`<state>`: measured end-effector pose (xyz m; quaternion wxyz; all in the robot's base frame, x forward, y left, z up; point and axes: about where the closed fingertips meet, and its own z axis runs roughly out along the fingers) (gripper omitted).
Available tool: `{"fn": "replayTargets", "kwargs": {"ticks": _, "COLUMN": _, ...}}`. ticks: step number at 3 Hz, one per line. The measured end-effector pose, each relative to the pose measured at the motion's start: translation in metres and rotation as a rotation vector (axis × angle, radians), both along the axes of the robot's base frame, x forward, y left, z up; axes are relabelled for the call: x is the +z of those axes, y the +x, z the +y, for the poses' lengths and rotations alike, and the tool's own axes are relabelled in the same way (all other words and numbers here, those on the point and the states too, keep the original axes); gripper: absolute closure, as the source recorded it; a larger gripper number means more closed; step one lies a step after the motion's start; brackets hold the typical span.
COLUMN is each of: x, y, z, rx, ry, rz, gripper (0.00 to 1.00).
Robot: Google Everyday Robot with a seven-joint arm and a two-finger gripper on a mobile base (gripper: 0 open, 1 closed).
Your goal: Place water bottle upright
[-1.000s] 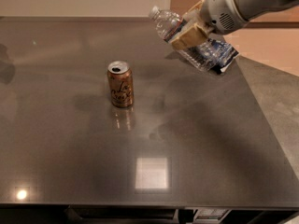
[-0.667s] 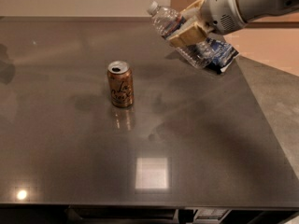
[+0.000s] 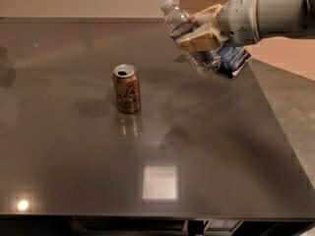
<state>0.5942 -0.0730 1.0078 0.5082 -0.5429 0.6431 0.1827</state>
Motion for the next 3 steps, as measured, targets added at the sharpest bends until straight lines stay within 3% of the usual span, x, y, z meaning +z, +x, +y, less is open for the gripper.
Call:
{"fn": "replayTargets", "kwargs": {"ticks": 2, "x": -0.016, "y": -0.012, "z": -0.02, "rx": -0.076, "ry": 0.182, "rz": 0.014, "gripper": 1.0}}
{"fn": "replayTargets", "kwargs": {"ticks": 3, "x": -0.022, "y": -0.015, "z": -0.029, "rx": -0.06, "ry": 0.261, "rz": -0.031, "gripper": 1.0}}
